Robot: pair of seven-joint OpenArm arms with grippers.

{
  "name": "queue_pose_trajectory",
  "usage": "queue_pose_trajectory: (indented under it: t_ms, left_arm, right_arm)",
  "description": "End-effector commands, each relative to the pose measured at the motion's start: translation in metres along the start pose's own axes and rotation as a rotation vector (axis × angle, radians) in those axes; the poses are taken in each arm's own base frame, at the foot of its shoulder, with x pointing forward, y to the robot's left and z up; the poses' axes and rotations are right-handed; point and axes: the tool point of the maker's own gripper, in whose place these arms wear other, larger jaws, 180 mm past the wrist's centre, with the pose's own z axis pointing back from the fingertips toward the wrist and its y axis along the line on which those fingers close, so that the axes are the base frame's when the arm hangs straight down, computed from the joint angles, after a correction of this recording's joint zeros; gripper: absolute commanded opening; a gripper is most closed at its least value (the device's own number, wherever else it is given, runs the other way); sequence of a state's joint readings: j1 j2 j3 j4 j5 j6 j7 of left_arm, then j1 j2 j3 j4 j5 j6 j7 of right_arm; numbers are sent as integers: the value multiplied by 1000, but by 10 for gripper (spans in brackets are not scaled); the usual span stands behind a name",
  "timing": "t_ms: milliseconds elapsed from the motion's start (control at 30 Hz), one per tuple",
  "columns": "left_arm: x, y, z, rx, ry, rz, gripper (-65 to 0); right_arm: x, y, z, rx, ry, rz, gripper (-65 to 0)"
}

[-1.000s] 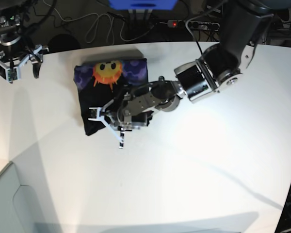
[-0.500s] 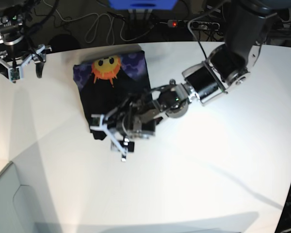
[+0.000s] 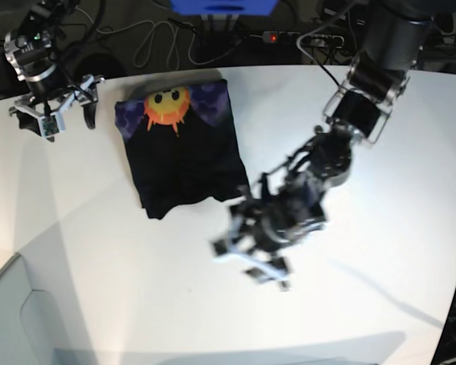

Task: Fold the T-shirt properly
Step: 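Press and smooth the bundle with the left gripper, then withdraw it, then tuck the sun-print edge of the bundle with the right gripper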

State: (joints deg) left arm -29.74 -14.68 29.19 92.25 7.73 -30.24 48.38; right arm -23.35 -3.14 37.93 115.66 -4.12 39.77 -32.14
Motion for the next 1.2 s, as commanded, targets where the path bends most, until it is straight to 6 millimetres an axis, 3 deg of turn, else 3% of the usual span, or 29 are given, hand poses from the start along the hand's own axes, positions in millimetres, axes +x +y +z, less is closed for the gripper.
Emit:
queue_pose_trajectory:
  t_ms: [0,100,200,367,500,633,800,933,1000,1067,1167]
  left_arm:
    - [-7,23,10,65,-7,56,-247]
    - [-68,52,39,187,51,279,-247]
    - [-128,60,72,289,124,444,-247]
    - [-186,31,112,323,179,619,-247]
    - [-230,5,139,336,247,738,-247]
    - [-260,-18,163,341,290,835,-247]
    - [-282,-37,187,348,308,929,-247]
    - [-294,-53,202,342,324,978,-247]
    - [-298,-61,208,334,340,993,-248]
    - [-300,-69,211,321,350,1003,-249]
    - [-304,-83,215,292,376,1010,-249]
  right_arm:
    - [10,2,1,9,-39,9,-153]
    - [11,13,-8,53,-44,5,-153]
    - [0,17,-21,79,-22,-35,-153]
    - [-12,25,-33,115,3,-76,-153]
    - [-13,50,-34,187,8,-56,-153]
    - [-13,62,-35,219,11,-50,-153]
    - [-12,51,-25,183,7,-35,-153]
    - [15,42,-4,129,-56,30,-152]
    - [27,52,3,144,-85,53,-160]
    - [32,71,5,195,-99,63,-217]
    - [36,103,3,293,-114,71,-410]
